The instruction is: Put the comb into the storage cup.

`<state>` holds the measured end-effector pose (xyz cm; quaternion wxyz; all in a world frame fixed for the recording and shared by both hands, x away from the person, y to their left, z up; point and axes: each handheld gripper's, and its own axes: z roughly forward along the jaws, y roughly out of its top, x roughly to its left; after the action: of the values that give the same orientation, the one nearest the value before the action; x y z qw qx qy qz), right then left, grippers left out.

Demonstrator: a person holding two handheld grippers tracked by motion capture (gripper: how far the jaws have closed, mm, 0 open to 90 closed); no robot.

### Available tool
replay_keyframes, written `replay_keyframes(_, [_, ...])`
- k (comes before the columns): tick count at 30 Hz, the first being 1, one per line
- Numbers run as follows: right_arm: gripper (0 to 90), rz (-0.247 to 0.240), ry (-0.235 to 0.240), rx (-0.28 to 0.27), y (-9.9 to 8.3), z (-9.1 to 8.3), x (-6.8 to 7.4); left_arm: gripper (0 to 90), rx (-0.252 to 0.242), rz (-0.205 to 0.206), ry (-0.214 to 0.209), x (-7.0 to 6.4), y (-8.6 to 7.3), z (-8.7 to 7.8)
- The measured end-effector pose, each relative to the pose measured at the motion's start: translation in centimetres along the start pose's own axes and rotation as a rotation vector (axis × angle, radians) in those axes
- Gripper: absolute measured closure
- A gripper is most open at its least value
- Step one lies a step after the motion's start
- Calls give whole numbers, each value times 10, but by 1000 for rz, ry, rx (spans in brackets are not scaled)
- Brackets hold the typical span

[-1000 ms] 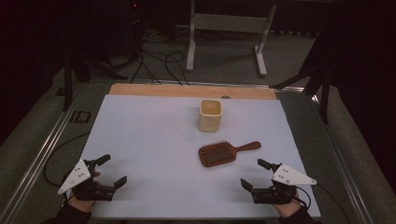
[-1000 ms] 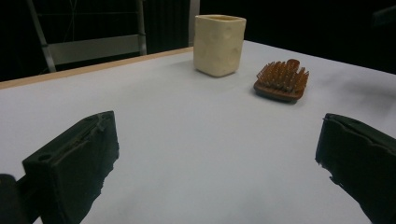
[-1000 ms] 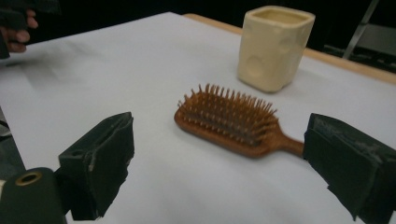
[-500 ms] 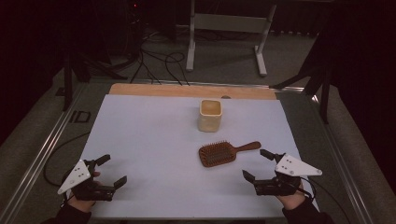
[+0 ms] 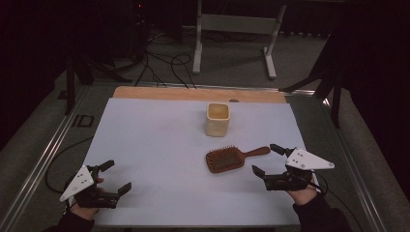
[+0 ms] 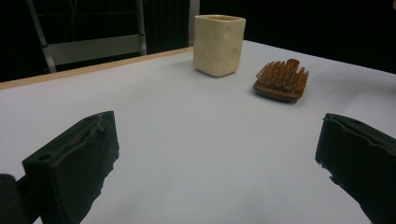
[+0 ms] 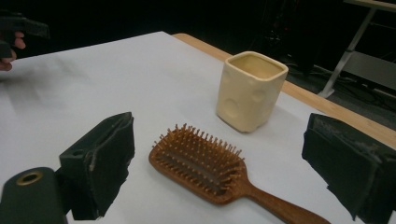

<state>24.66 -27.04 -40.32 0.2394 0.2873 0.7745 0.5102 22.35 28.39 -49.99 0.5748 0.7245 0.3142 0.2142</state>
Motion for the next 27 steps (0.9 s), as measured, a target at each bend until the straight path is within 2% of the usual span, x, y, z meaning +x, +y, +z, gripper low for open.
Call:
replay_keyframes(18, [112, 7, -1, 15, 5, 22, -21, 1, 2, -1, -4, 0, 0, 0])
replay_keyframes(27, [114, 22, 5, 55, 0, 42, -33, 1, 3, 1, -6, 0, 0, 0])
